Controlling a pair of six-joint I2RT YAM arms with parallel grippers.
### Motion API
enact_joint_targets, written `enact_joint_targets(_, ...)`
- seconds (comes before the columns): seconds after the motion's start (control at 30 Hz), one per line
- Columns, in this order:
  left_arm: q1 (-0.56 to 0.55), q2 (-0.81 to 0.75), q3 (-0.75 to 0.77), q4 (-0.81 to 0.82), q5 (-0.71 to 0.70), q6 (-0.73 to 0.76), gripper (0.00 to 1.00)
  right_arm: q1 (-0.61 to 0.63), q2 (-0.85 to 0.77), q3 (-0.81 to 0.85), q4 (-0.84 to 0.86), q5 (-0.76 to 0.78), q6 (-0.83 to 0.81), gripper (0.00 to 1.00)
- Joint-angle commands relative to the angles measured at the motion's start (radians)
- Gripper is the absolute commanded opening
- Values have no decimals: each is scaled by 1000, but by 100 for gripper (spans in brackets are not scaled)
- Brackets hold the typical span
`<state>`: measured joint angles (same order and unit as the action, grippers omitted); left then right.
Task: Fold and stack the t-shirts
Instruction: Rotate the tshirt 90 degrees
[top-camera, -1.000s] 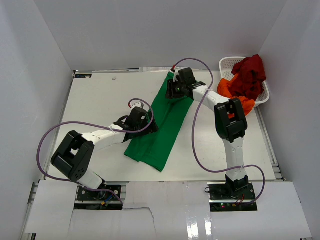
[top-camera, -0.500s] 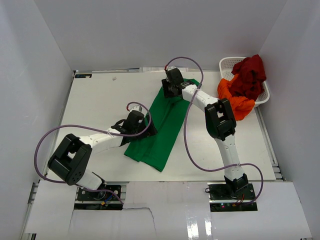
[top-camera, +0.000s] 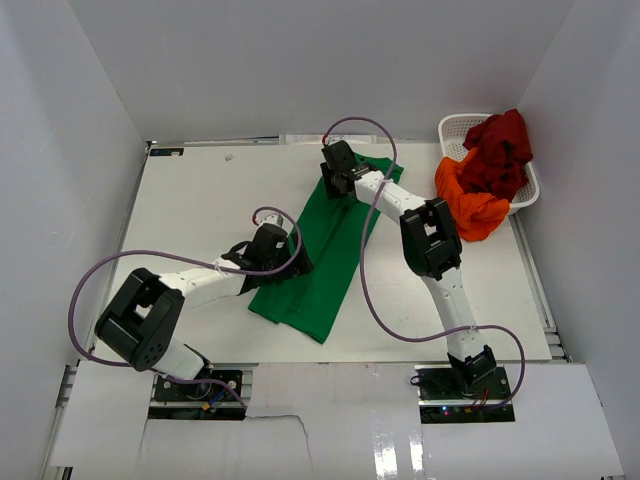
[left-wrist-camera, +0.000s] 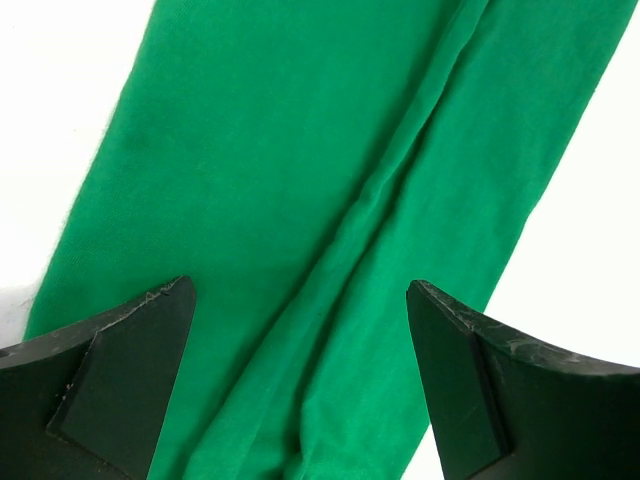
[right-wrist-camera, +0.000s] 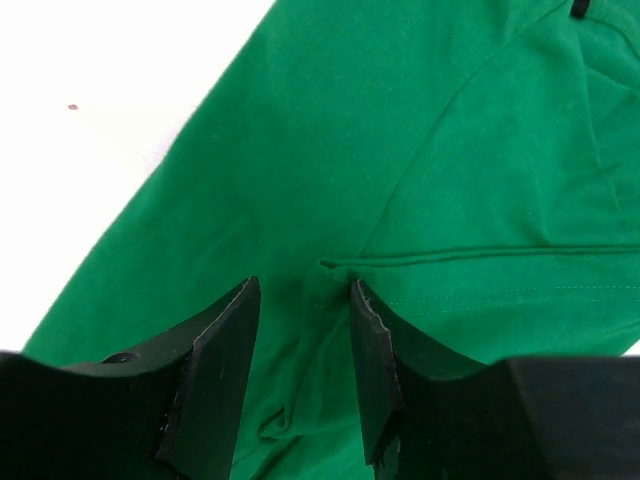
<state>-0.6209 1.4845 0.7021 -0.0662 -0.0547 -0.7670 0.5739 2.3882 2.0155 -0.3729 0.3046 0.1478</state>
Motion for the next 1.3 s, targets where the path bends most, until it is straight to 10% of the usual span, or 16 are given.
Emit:
enact_joint_targets(0.0,7,-52,-13,19,6,6,98,4,14,60,-26,54,-11,47)
enact_joint_targets(0.5,12,-59,-36,32,18,2,98,6,-102,-52,23,159,-39,8)
enact_joint_targets(0.9,12,-59,-55,59,53,32,98,-20,-398,-506,183,203,96,8)
enact_joint_targets(1.27,12,-24,-49,89,173,49,98,-22,-532,-644,106,91,254,55)
